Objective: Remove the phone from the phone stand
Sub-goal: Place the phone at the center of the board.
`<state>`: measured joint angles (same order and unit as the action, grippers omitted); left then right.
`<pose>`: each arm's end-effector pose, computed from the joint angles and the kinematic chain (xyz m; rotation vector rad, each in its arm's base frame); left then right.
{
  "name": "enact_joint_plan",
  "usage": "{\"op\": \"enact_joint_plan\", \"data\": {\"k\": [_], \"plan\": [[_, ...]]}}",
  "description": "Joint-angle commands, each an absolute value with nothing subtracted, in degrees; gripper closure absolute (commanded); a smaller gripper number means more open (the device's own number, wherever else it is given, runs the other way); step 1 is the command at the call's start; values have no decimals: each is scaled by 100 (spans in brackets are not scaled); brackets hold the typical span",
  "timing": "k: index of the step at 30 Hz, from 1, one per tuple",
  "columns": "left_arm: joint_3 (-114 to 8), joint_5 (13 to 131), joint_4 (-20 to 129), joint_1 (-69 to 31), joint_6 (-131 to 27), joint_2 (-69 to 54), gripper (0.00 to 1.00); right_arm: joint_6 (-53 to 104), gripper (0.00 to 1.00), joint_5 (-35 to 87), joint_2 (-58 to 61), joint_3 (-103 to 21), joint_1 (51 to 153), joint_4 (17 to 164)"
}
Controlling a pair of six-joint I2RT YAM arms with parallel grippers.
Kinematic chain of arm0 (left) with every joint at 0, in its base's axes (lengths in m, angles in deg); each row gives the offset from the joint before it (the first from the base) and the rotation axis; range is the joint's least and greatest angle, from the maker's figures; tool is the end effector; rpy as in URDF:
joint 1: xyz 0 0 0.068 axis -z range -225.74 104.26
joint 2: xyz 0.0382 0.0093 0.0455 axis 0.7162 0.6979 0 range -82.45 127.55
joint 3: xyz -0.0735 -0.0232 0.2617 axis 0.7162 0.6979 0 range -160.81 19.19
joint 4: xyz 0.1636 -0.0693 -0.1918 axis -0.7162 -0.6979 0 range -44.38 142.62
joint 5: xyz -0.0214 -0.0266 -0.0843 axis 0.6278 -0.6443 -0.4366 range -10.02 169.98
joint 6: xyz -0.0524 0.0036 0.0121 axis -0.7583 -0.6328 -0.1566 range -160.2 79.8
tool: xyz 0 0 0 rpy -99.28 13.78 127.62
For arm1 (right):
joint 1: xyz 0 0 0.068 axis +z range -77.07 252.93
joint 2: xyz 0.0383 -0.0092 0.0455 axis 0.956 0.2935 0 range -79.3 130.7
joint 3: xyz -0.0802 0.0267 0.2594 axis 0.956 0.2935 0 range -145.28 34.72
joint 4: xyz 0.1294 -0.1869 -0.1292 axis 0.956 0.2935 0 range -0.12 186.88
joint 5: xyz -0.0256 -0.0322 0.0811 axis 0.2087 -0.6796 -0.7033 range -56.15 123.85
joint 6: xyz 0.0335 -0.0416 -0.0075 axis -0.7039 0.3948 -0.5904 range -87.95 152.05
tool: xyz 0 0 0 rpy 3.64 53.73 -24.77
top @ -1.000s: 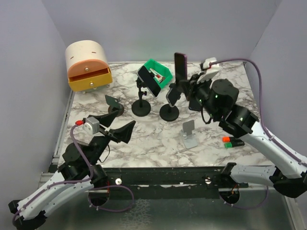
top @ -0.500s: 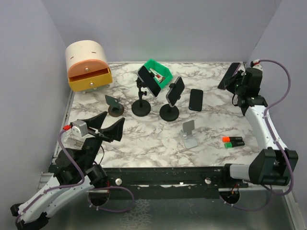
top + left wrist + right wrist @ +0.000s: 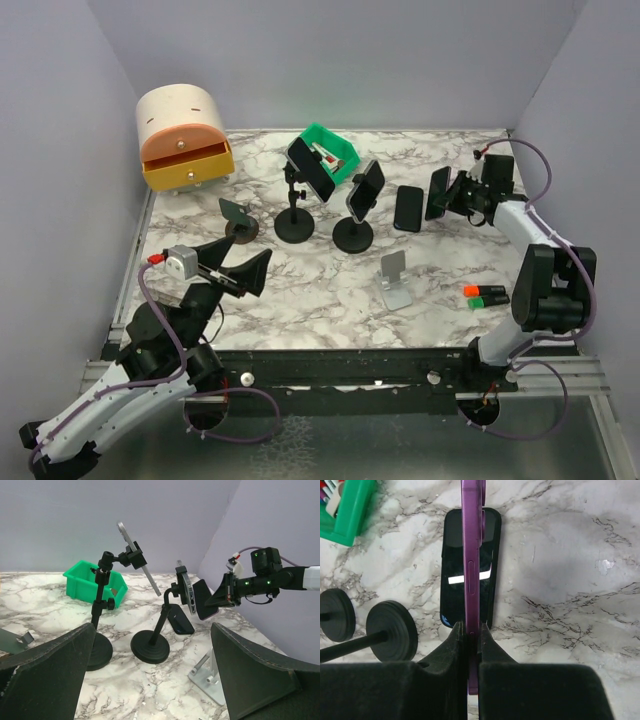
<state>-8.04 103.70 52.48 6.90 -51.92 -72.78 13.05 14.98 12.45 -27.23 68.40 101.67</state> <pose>0.0580 -0.0525 0.3209 0.1039 1.3214 -0.6977 0.3508 -0.0163 0.2362 0.3002 2.2815 0.5084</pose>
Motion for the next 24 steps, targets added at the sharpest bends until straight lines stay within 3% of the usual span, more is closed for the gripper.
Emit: {"op": "enact_joint_plan", "data": {"k": [1, 24], "plan": [[-929, 10055, 5134, 699, -5267, -7252, 2, 1711, 100, 1118, 1412, -2838, 6706, 10257], [-946, 9870, 5047, 699, -5295, -7162, 2, 1797, 100, 649, 2741, -3104, 6347, 10503]]}}
